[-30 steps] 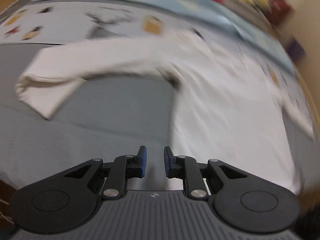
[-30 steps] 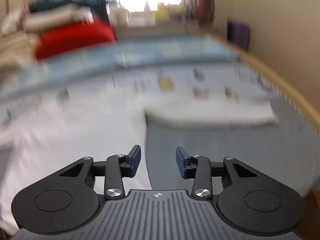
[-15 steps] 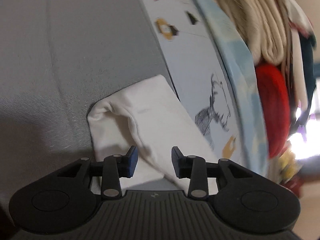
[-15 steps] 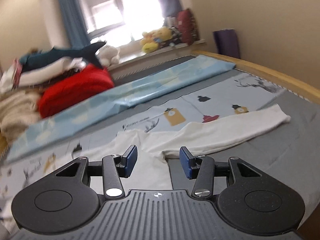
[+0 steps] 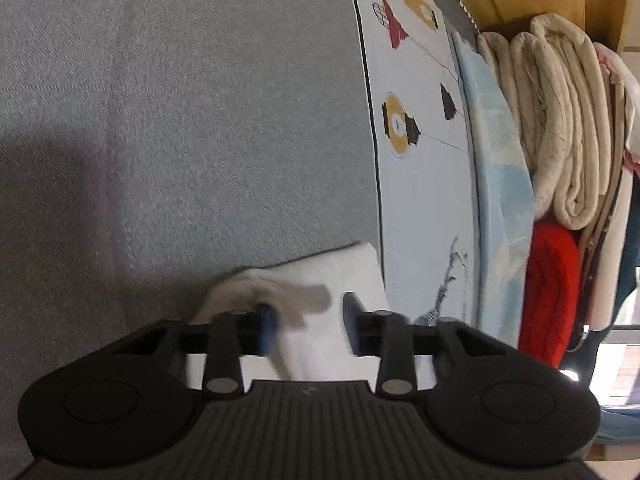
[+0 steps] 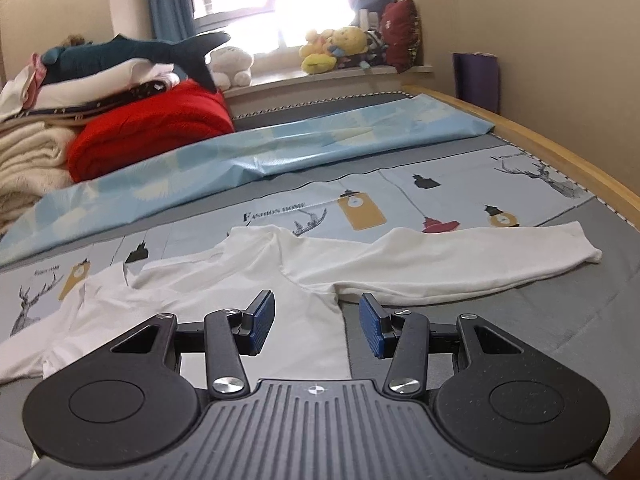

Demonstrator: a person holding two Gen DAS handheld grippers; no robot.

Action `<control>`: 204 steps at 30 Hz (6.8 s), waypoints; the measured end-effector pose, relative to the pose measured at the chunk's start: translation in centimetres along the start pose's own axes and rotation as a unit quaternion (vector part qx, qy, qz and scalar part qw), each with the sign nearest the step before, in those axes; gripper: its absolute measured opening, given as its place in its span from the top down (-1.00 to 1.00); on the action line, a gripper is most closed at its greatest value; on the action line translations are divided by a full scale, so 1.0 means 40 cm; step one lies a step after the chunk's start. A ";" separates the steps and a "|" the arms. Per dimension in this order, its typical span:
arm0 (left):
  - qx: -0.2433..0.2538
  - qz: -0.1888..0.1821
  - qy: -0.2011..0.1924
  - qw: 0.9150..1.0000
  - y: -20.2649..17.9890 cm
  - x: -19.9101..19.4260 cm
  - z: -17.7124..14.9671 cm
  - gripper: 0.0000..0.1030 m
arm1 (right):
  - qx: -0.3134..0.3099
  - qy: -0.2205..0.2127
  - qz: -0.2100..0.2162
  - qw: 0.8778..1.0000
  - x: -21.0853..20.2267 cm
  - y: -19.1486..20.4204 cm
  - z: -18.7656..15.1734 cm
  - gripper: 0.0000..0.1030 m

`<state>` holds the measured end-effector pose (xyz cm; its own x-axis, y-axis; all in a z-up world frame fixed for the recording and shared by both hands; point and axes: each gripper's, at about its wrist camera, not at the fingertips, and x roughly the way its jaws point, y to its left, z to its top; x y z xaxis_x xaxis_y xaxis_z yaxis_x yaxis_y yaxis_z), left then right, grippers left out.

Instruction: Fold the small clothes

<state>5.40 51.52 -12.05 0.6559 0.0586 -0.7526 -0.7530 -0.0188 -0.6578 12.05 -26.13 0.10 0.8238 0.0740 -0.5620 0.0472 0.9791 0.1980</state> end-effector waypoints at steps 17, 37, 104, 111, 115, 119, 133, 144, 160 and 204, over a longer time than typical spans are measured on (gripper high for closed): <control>0.018 0.020 -0.012 1.000 0.021 -0.089 -0.026 0.30 | -0.030 0.010 0.009 0.999 0.022 0.048 -0.006 0.05; 0.052 0.065 -0.176 0.981 0.056 -0.112 0.080 0.94 | -0.038 0.014 -0.001 0.999 0.023 0.030 -0.009 0.05; 0.503 0.049 0.032 0.862 -0.559 0.164 -0.703 0.59 | 0.033 0.079 0.043 0.995 0.395 0.173 -0.016 0.87; 0.504 0.051 0.059 0.860 -0.546 0.195 -0.728 0.59 | 0.036 0.029 -0.070 0.996 0.385 0.052 0.032 0.87; 0.528 0.049 0.091 0.843 -0.539 0.224 -0.770 0.59 | 0.030 0.012 -0.072 0.997 0.394 0.021 0.042 0.87; 0.545 0.057 0.120 0.828 -0.517 0.259 -0.801 0.59 | 0.035 -0.027 -0.052 0.998 0.368 0.013 0.065 0.87; 0.612 0.071 0.124 0.778 -0.475 0.252 -0.841 0.56 | 0.087 0.038 -0.031 0.995 0.415 -0.066 0.082 0.64; 0.662 0.099 0.084 0.738 -0.490 0.230 -0.910 0.40 | 0.145 0.110 -0.079 0.980 0.458 -0.187 0.096 0.17; 0.669 0.062 0.103 0.734 -0.538 0.247 -1.097 0.38 | 0.345 0.005 -0.205 0.916 0.399 -0.718 0.044 0.16; 0.528 0.030 0.112 0.841 -0.528 0.186 -0.810 0.48 | -0.086 0.122 0.197 0.969 0.278 0.417 0.072 0.13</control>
<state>27.90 20.02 -4.77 0.5195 -0.1031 -0.8482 -0.3345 0.8889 -0.3130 23.62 -9.51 -0.53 0.5996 0.4702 -0.6476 -0.3557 0.8814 0.3107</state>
